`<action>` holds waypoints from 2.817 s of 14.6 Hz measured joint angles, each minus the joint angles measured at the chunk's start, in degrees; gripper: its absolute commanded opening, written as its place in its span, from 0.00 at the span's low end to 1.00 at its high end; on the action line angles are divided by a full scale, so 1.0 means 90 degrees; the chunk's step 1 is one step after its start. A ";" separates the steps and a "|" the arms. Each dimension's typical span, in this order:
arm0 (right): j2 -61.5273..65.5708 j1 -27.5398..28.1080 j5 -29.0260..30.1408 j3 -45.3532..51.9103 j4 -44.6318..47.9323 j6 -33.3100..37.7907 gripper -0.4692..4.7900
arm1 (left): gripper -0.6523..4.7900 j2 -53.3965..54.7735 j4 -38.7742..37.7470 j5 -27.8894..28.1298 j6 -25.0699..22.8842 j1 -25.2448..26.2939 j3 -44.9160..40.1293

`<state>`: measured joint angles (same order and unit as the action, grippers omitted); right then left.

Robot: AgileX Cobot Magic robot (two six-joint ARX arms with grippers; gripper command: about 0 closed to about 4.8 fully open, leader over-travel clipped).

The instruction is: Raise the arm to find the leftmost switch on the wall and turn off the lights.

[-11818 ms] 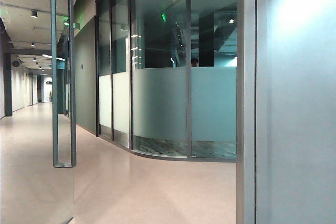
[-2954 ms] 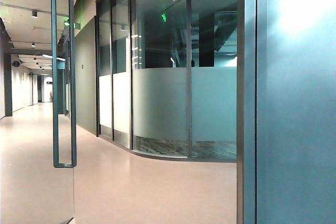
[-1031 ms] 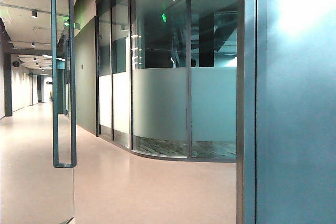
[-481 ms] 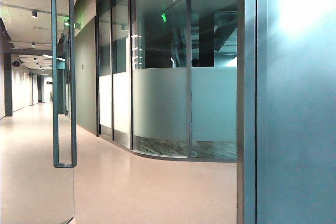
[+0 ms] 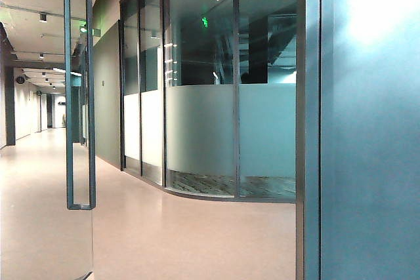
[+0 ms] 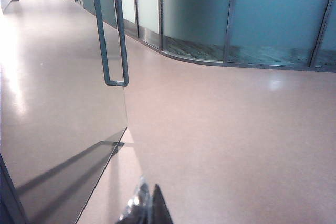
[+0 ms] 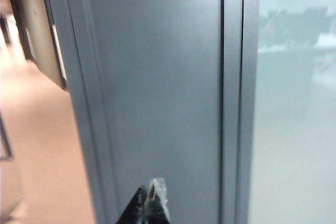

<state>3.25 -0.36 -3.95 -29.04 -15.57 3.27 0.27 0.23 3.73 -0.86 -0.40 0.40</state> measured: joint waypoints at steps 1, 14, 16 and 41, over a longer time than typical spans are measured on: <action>0.0000 0.0000 0.0000 0.0000 -0.0022 -0.0121 0.09 | 0.11 0.0000 0.0000 0.0000 0.0000 0.0000 0.0000; -0.0333 -0.0007 0.0034 0.3121 0.1700 0.0046 0.09 | 0.11 0.0000 0.0000 -0.0002 0.0000 0.0000 0.0000; -0.0333 -0.0007 0.0095 0.3189 0.1785 0.0114 0.09 | 0.11 0.0000 -0.0002 -0.0002 0.0000 0.0000 0.0000; -0.0333 -0.0007 0.0126 0.3189 0.1795 0.0117 0.09 | 0.11 0.0000 0.0000 -0.0002 0.0000 0.0000 0.0000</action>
<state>0.25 -0.43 -2.81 -0.34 0.58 4.32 0.27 0.23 3.70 -0.86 -0.40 0.40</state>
